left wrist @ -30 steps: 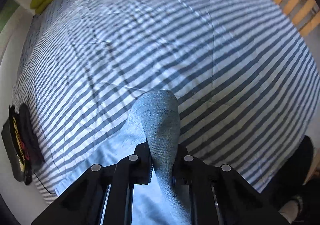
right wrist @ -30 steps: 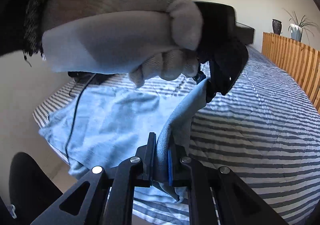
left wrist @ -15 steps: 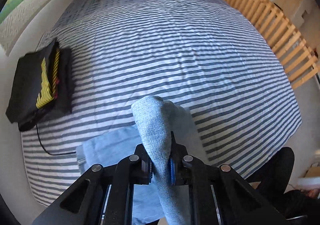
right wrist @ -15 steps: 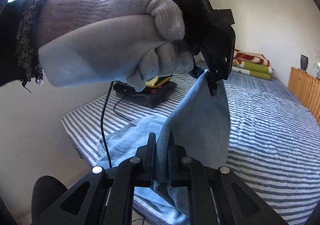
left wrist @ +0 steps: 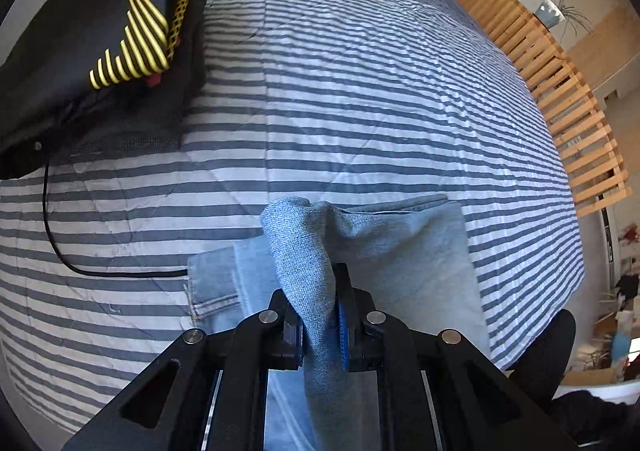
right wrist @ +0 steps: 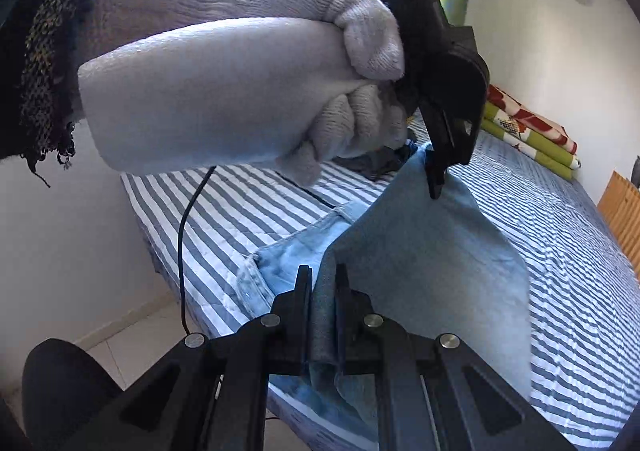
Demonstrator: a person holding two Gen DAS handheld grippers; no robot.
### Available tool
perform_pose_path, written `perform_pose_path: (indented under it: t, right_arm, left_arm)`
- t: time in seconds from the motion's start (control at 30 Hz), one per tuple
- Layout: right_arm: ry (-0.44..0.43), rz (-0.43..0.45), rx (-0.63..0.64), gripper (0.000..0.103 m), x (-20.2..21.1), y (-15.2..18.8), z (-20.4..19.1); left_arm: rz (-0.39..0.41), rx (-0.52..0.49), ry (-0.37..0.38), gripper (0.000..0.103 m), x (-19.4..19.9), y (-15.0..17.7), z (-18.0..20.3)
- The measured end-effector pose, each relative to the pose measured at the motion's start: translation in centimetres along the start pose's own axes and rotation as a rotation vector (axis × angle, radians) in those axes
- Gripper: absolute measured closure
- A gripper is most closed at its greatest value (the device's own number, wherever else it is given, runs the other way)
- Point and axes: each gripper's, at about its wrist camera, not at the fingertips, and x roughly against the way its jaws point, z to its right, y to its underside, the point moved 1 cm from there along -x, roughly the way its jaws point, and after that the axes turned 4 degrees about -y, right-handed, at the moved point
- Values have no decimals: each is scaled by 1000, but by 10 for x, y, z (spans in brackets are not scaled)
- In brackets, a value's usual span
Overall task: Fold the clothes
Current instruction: 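Lift the jeans with both tools and fold it over onto itself, then release the jeans and open both tools above the folded bundle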
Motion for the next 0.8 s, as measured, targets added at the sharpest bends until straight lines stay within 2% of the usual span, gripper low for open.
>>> perform_pose_path:
  t: [0.17,0.27,0.33,0.43,0.5,0.57,0.63,0.7,0.8]
  right_arm:
    - [12,-28,14,94,-23,-5,-12]
    - [-29,-53,37,86,-28,-2,-16]
    - [-88,-42,56,78,-21,2,-16]
    - [-160,-22,85,77,-2,12,-15]
    - [-177,-12,118,77,12,22,-11]
    - [-203,-25,114,77,28,37,0]
    - [-217,-29,88,77,45,49,13]
    - [-172,0,78,77,62,64,41]
    - [-67,4,28,77,80,86,79]
  left_arm:
    - [-36,-4,5,91,-19,-4,-19]
    - [-61,-35,-12,91,-38,-4,-24]
    - [-62,-42,-10,90,-43,-2,-27]
    - [-47,-22,7,81,-41,0,-33]
    - [-39,-4,-3,66,-36,4,-39]
    - [-17,39,-22,57,-29,5,-51]
    - [13,125,-38,57,-19,6,-69]
    - [54,147,-63,57,-6,9,-73]
    - [118,140,-47,57,11,15,-66]
